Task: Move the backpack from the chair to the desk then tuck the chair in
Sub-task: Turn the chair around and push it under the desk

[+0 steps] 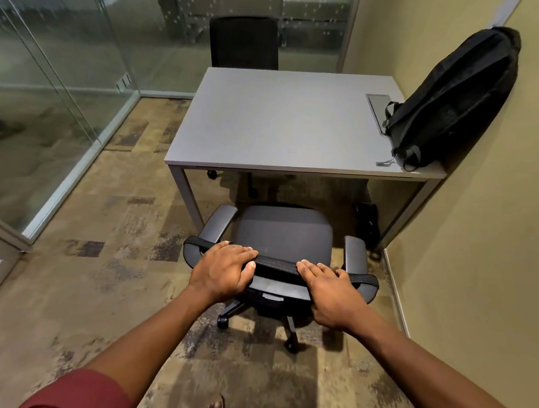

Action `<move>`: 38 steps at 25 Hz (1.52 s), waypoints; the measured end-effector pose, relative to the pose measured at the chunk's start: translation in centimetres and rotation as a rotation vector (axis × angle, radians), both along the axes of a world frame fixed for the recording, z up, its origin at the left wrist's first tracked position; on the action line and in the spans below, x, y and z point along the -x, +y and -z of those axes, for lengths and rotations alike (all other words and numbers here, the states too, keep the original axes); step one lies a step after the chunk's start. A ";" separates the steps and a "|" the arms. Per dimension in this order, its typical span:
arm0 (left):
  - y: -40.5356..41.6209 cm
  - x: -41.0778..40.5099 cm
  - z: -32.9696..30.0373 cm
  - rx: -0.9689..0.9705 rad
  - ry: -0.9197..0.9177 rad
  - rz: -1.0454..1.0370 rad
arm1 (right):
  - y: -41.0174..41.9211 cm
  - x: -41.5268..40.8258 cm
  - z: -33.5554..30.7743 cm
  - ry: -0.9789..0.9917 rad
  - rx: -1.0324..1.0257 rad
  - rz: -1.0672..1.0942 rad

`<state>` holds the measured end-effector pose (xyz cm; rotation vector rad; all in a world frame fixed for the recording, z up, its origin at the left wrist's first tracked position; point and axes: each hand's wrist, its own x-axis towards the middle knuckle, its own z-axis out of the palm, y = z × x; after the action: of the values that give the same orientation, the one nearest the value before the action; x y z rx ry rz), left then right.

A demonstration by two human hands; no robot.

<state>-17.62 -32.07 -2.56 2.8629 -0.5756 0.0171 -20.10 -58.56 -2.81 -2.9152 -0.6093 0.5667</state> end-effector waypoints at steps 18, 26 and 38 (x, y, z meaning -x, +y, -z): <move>-9.5 -7.5 -0.1 0.020 -0.006 -0.010 | -9.2 -7.5 0.2 -0.108 0.026 0.036; -15.1 -13.0 -0.3 -0.008 -0.034 -0.034 | -14.4 -13.6 -1.0 -0.134 0.073 0.022; -21.1 -23.2 -0.3 -0.022 -0.025 -0.049 | -20.5 -25.2 -1.3 -0.122 0.081 -0.014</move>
<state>5.57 -53.14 -2.29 2.9018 -0.5133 0.0551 5.14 -79.04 -1.49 -3.0415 -0.6357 0.4276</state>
